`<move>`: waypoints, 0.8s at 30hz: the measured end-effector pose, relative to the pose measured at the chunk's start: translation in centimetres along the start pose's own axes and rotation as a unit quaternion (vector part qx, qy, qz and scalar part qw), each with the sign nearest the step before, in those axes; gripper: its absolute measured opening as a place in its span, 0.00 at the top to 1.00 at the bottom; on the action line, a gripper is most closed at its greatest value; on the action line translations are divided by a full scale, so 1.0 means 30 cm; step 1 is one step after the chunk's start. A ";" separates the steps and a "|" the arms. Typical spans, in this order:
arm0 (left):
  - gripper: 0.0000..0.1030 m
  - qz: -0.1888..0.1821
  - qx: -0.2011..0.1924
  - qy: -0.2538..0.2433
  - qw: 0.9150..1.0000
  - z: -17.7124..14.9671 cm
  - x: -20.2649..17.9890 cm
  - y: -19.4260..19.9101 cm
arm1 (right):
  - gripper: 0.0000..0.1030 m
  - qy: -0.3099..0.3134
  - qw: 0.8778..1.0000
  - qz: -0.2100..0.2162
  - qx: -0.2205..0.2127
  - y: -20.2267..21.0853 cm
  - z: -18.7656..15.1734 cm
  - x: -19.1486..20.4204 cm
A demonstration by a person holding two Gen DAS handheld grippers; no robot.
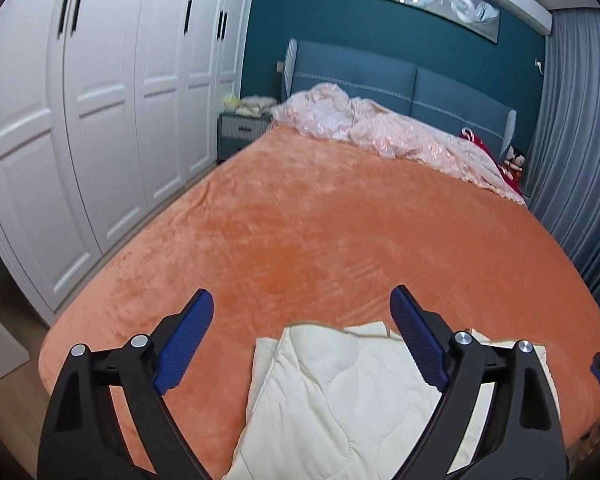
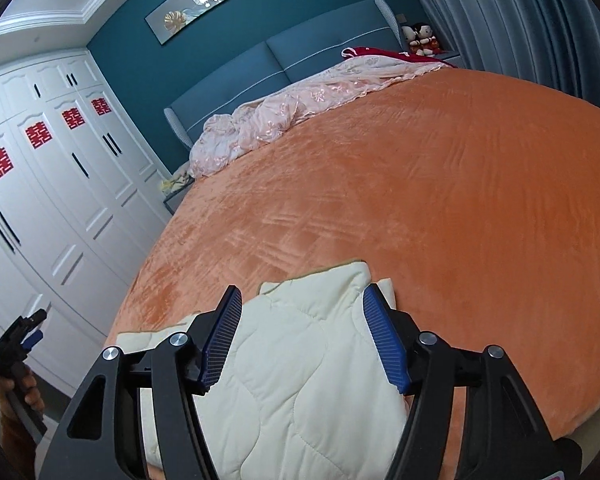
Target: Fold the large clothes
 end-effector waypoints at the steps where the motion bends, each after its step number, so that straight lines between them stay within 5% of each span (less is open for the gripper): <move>1: 0.15 0.000 0.014 0.001 1.000 -0.005 0.008 -0.028 | 0.39 -0.001 1.000 -0.004 0.004 -0.014 -0.005 0.000; 5: 0.15 -0.030 0.093 0.015 0.995 -0.064 0.034 -0.183 | 0.39 0.000 1.000 -0.023 0.019 -0.072 -0.015 -0.010; 10: 0.18 -0.082 0.196 0.065 0.975 -0.183 0.033 -0.399 | 0.39 -0.007 0.997 -0.060 0.044 -0.182 0.016 -0.063; 14: 0.29 -0.074 0.217 0.060 0.972 -0.219 0.007 -0.496 | 0.39 -0.026 0.995 -0.073 0.069 -0.279 0.027 -0.105; 18: 0.51 -0.051 0.224 0.054 0.972 -0.212 0.005 -0.555 | 0.39 -0.023 0.991 -0.084 0.103 -0.388 0.028 -0.098; 20: 0.68 -0.048 0.224 0.059 0.972 -0.201 0.008 -0.577 | 0.50 -0.008 0.989 -0.088 0.120 -0.440 0.030 -0.075; 21: 0.78 -0.048 0.223 0.059 0.972 -0.194 0.008 -0.585 | 0.79 0.001 0.988 -0.092 0.123 -0.459 0.035 -0.063; 22: 0.87 -0.047 0.220 0.057 0.973 -0.185 0.006 -0.591 | 0.90 0.007 0.987 -0.095 0.128 -0.473 0.043 -0.054; 24: 0.91 -0.034 0.210 0.045 0.976 -0.158 -0.001 -0.604 | 0.92 0.005 0.991 -0.083 0.102 -0.465 0.077 -0.032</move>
Point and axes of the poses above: each gripper's, at about its wrist camera, not at the fingertips, and y roughly against the way its jaws point, x to its left, z to its top, the point moved 8 cm from there along -y, roughly the way its jaws point, and after that the axes turned 10 degrees about x, right-handed, at the moved point
